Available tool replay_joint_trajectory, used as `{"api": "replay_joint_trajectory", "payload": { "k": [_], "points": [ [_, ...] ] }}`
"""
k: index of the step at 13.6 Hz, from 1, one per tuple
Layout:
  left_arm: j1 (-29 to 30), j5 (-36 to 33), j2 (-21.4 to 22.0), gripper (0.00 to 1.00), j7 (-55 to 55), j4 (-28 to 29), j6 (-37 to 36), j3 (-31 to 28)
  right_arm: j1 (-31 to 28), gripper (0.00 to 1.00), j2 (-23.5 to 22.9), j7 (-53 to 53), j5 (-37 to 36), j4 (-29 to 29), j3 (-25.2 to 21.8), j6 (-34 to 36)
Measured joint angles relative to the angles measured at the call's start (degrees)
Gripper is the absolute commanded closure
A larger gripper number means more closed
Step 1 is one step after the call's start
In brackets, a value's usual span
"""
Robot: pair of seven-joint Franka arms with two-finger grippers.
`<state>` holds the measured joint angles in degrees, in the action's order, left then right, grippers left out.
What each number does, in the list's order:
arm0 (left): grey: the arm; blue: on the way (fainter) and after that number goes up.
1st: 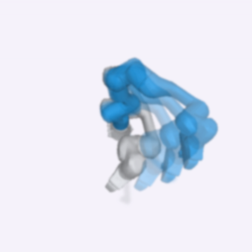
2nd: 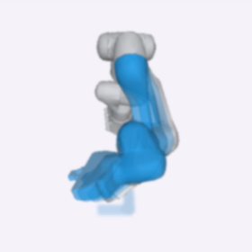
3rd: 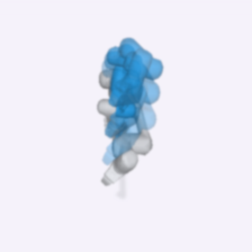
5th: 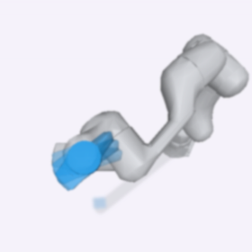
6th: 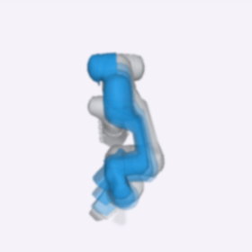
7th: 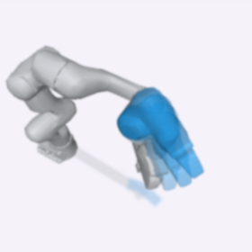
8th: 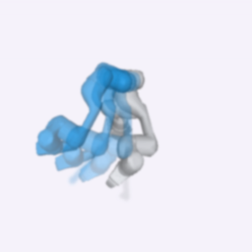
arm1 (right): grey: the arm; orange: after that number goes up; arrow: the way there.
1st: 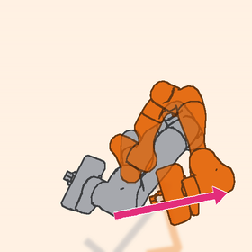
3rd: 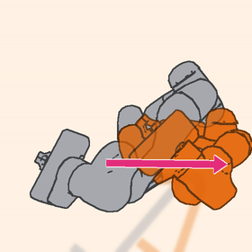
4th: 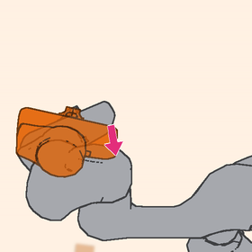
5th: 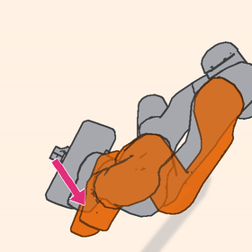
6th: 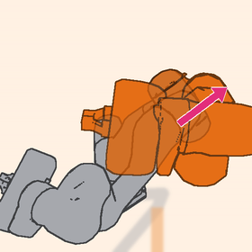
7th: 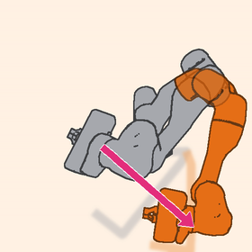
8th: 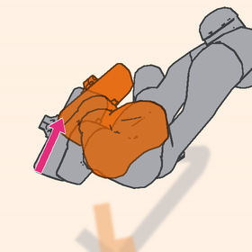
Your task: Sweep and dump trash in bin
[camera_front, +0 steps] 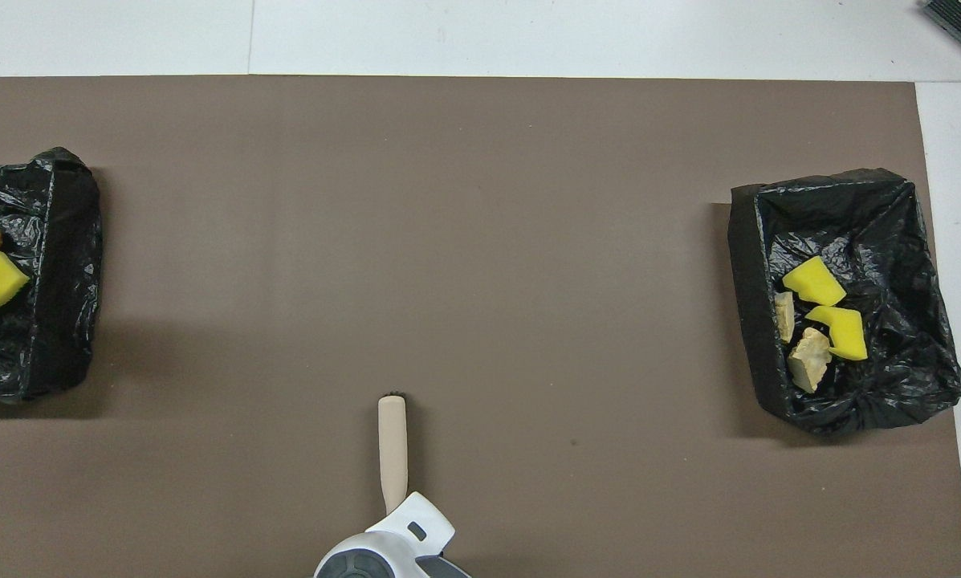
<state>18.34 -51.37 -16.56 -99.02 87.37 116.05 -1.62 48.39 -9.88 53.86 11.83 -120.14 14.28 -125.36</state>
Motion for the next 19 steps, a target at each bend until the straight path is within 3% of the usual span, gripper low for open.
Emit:
{"api": "replay_joint_trajectory", "payload": {
  "k": [1,2,3,4,5,7,11,14,19],
  "points": [
    [0.0,-3.4,0.5,1.0,0.5,0.0,0.0,-0.2,0.0,0.85,-0.2,-0.4,0.0,0.0,0.0,-0.7],
    [0.1,-6.1,1.2,1.0,1.0,0.0,0.0,-0.4,0.0,0.56,-0.5,-0.5,0.0,0.0,0.0,-1.2],
    [0.1,-7.6,2.0,1.0,1.1,0.0,0.0,-0.5,-0.1,0.5,-0.6,-0.5,0.0,0.0,-0.1,-1.5],
    [0.1,-8.1,3.0,1.0,1.1,0.1,0.0,-0.4,-0.3,0.13,-0.6,-0.6,0.0,0.0,-0.1,-1.7],
    [0.0,-8.1,4.1,1.0,1.1,0.1,-0.1,-0.3,-0.6,0.0,-0.7,-1.0,0.0,0.1,-0.1,-1.8],
    [-0.8,-6.5,6.0,1.0,1.1,0.1,-1.7,0.3,-1.2,0.0,-1.0,-2.8,-0.3,0.6,-0.6,-2.1],
    [-4.0,8.5,6.9,1.0,3.4,0.5,-6.5,0.7,-6.4,0.0,-0.6,-3.1,-5.3,3.9,-1.3,-2.4],
    [-4.0,21.8,7.1,1.0,8.5,2.4,-8.7,0.5,-15.8,0.0,2.0,-5.9,-7.2,4.7,-1.5,-2.5],
    [-12.4,29.1,8.0,1.0,33.8,9.9,-9.8,1.1,-33.3,0.0,2.9,-15.4,-8.1,7.7,-1.8,-3.0]
  ]
}}
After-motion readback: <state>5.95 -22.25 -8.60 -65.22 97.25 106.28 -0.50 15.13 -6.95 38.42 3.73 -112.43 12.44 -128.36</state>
